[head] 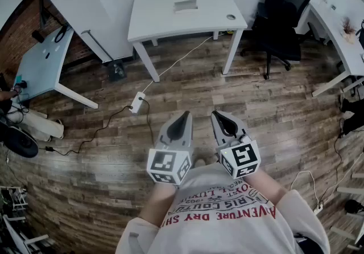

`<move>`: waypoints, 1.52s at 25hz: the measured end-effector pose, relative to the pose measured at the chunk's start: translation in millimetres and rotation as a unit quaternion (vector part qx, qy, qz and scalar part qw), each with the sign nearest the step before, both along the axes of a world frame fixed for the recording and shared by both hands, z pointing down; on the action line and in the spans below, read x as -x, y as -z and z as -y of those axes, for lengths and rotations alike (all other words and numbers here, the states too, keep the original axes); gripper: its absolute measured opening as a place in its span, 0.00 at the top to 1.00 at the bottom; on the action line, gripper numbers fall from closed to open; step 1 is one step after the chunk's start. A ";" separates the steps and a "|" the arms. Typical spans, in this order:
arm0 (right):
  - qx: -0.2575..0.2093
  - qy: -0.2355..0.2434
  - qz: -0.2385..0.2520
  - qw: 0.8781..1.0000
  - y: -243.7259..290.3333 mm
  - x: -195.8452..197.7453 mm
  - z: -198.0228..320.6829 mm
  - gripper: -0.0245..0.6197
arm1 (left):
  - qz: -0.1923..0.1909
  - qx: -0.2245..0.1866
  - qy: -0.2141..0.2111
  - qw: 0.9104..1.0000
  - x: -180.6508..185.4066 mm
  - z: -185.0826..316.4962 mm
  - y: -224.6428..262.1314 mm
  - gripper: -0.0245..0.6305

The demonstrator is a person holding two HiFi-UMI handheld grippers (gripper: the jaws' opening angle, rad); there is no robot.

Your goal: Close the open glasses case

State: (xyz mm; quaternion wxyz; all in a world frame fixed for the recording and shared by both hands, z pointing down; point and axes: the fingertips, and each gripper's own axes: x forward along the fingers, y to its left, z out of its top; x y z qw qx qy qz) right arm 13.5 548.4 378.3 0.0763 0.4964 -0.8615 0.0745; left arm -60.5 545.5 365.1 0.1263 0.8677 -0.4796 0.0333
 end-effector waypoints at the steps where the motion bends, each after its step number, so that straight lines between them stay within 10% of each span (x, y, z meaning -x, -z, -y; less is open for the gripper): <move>1: 0.001 -0.001 0.000 1.000 -0.6 1.0 0.6 0.94 | 0.000 0.000 -0.001 1.000 0.9 0.6 -0.3 0.97; 22: 0.025 -0.005 -0.011 1.000 -20.1 19.4 16.5 0.94 | -0.006 0.020 -0.013 1.000 15.8 19.3 -18.2 0.97; 38: 0.038 0.007 -0.008 0.999 -25.1 -12.3 145.9 0.94 | -0.006 0.045 0.021 0.999 -0.6 143.8 -26.0 0.97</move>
